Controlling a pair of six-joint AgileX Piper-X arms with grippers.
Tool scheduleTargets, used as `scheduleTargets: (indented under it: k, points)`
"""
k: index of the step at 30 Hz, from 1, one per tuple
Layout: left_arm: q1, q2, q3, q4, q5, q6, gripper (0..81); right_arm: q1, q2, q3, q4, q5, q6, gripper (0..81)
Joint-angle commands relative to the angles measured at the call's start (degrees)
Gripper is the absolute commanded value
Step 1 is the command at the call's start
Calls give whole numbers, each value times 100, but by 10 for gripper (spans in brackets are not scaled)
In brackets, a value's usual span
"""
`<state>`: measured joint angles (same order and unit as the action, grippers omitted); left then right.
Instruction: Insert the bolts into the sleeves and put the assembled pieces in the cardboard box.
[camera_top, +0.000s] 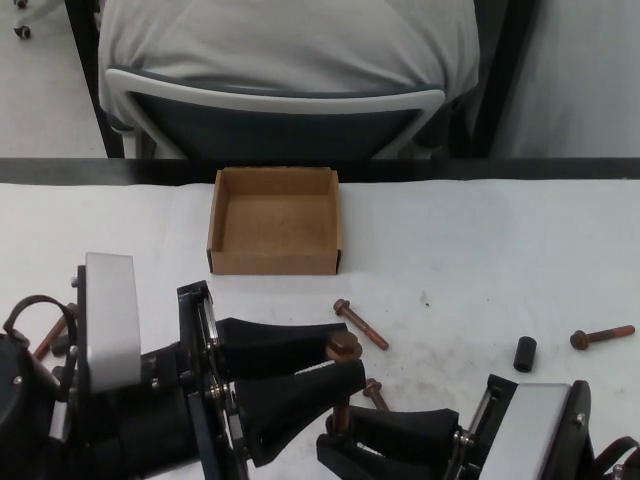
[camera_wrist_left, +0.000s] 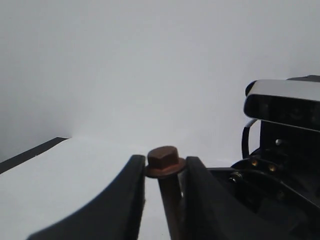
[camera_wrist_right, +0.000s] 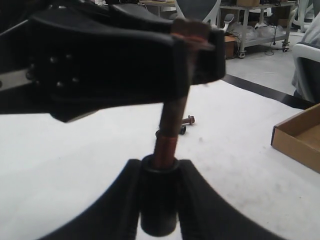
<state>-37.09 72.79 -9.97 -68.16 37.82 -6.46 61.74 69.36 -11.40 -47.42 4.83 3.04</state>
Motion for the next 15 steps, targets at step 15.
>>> scheduleTargets:
  k: [15]
  points:
    - [-15,-14,168,-106,84,875,8,11,-38,-80,-952,292,-197,2]
